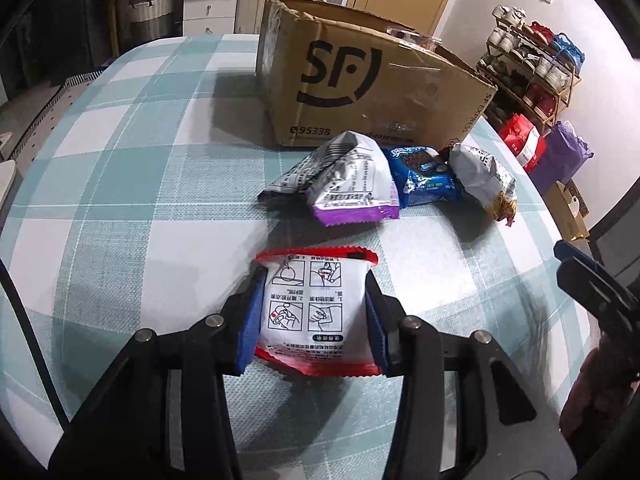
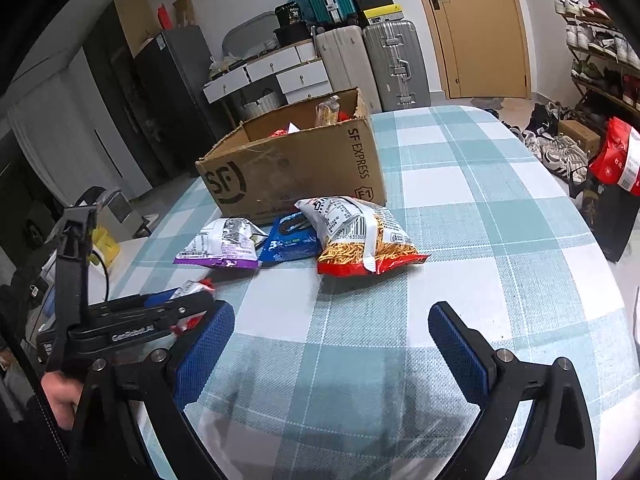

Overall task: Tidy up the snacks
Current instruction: 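Grasp the white-red printed snack pack with the left gripper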

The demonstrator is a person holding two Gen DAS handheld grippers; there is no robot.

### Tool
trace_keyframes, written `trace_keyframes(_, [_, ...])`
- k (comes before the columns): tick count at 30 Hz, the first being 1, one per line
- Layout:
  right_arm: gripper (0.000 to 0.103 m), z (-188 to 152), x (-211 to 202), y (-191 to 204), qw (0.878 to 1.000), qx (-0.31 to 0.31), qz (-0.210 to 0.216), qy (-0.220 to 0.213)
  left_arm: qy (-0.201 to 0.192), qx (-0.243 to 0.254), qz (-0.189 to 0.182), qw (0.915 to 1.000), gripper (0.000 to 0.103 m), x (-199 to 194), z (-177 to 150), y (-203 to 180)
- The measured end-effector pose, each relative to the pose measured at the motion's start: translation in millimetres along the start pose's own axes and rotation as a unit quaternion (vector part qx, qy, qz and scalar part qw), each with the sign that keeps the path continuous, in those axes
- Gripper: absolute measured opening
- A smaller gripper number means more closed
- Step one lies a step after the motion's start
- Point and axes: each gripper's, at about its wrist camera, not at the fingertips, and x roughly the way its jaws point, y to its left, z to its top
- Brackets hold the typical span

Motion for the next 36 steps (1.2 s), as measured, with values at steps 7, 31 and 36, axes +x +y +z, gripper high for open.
trace_keyframes(7, [0.099, 7.8, 20.9, -8.3, 1.0, -0.006, -0.006, 0.017, -0.005, 0.001, 0.011, 0.9999, 0.042, -5.8, -0.7, 5.8])
trace_keyframes(31, [0.099, 46.9, 78.1, -32.5, 0.999, -0.022, 0.026, 0.031, -0.014, 0.009, 0.035, 0.9992, 0.042, -11.3, 12.4, 18.6])
trace_keyframes(36, [0.099, 49.8, 88.9, -32.0, 0.998, -0.023, 0.036, 0.039, -0.011, 0.006, 0.036, 0.9993, 0.042, -9.0, 13.6, 21.6])
